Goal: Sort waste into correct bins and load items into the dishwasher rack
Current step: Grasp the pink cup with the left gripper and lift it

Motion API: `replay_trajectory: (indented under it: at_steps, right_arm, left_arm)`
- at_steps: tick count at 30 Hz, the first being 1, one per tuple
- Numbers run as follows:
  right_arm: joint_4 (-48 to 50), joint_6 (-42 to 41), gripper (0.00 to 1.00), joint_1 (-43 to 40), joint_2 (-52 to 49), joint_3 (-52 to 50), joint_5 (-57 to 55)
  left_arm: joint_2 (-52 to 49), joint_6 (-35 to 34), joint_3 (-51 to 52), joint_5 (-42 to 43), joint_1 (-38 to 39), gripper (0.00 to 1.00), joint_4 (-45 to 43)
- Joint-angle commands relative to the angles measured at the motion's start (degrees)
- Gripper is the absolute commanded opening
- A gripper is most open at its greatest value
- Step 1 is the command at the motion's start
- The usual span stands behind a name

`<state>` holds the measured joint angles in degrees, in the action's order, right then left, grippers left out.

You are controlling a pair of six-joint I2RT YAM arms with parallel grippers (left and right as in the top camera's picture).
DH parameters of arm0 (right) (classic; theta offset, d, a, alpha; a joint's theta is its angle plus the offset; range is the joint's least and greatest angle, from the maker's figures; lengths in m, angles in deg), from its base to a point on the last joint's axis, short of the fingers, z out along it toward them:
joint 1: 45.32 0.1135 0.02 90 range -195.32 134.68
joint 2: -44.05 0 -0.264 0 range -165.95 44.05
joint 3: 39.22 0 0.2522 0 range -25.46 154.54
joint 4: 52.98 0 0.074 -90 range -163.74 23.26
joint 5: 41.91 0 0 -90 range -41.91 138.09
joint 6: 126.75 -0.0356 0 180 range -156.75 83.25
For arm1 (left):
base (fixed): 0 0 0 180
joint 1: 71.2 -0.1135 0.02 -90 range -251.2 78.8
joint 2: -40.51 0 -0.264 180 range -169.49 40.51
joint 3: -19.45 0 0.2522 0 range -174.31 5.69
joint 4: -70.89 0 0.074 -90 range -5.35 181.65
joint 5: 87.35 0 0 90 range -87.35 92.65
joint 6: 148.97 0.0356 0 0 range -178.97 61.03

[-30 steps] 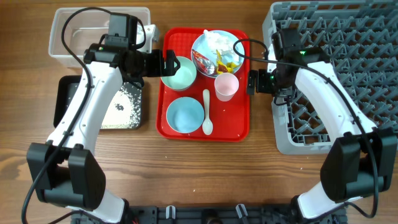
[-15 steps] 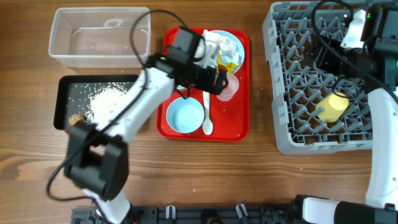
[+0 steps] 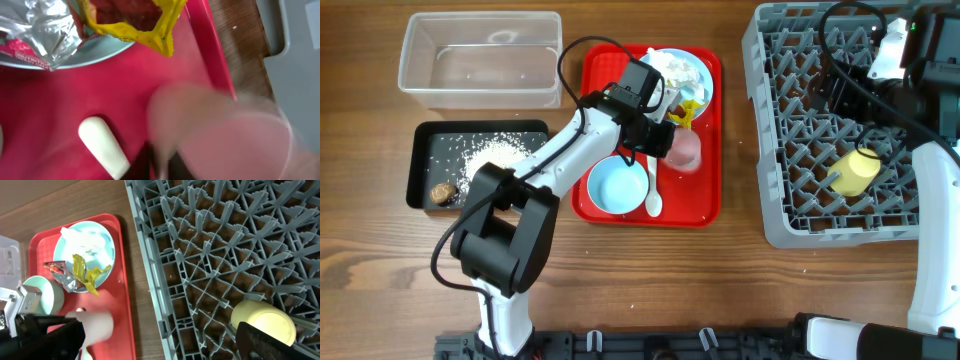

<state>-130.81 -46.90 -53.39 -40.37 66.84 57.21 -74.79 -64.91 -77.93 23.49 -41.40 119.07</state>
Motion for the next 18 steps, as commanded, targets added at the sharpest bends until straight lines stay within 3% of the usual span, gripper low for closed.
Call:
replay_trajectory:
  at_steps: [1,4,7,13,18]
  right_arm:
    - [-0.11,1.01,1.0,-0.15,-0.5,0.22,-0.37]
    - [-0.7,1.03,1.0,-0.15,-0.5,0.22,-0.07]
    - [-1.84,2.82,1.0,-0.15,-0.48,0.2,5.01]
    - [8.41,9.18,0.99,-0.13,-0.5,-7.61,35.95]
    - [24.9,9.27,0.99,2.16,-0.55,-18.95,56.87]
  left_arm:
    - [1.31,-4.2,0.11,0.76,-0.02,0.04,-0.15]
    - [4.13,-5.4,-0.09,0.72,-0.2,0.04,0.24]
    - [9.16,-12.79,-0.09,3.06,-3.78,0.04,0.96]
    - [11.87,-12.98,-0.07,39.98,-19.5,0.04,-0.83]
    - [11.87,-12.94,-0.07,51.06,-22.23,0.04,-0.87]
